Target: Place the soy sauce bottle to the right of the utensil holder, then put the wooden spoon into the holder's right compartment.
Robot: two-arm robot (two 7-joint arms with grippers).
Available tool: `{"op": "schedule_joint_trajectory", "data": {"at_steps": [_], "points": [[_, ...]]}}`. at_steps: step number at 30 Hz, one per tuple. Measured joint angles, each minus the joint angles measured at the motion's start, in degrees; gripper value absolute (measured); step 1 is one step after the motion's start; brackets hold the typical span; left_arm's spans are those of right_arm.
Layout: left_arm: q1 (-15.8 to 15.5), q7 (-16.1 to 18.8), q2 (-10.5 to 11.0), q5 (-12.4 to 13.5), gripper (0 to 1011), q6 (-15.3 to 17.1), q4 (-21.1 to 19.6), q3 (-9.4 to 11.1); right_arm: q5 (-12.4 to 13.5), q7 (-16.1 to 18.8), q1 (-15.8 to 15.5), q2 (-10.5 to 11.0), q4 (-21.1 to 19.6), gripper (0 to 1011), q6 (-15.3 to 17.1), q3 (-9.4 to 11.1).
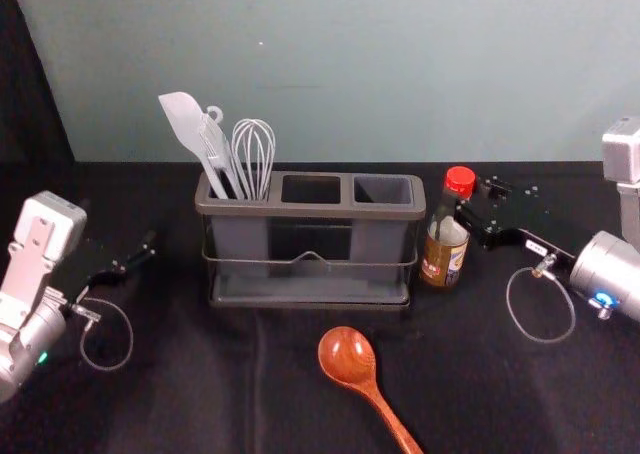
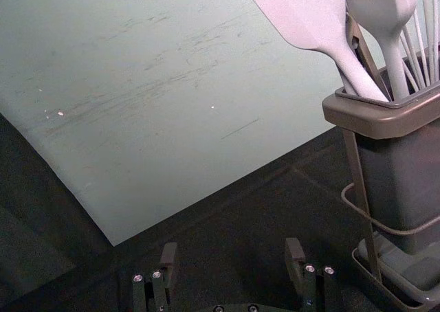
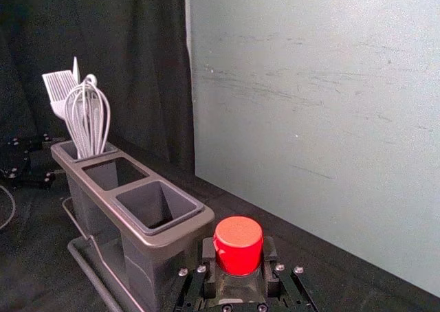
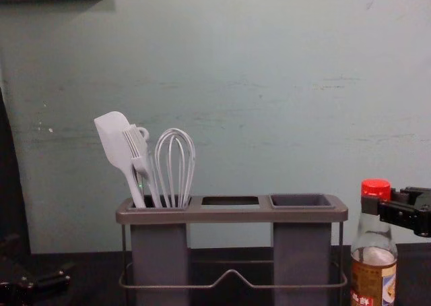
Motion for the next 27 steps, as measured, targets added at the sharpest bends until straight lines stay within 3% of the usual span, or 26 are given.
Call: {"op": "schedule_joint_trajectory", "data": {"at_steps": [20,23,27], "points": [[0.0,0.0,0.0,0.0,1011,0.0,0.0,0.0,-0.3,0.0,-0.2,-0.2,0.0,375,0.2,0.0],[0.0,0.0,0.0,0.0,1011,0.0,0.0,0.0,-0.3,0.0,-0.2,-0.2,0.0,426,0.2,0.0],[0.0,0.0,0.0,0.0,1011,0.0,0.0,0.0,-0.2,0.0,-0.2,-0.1,0.0,577,0.2,0.0]]}}
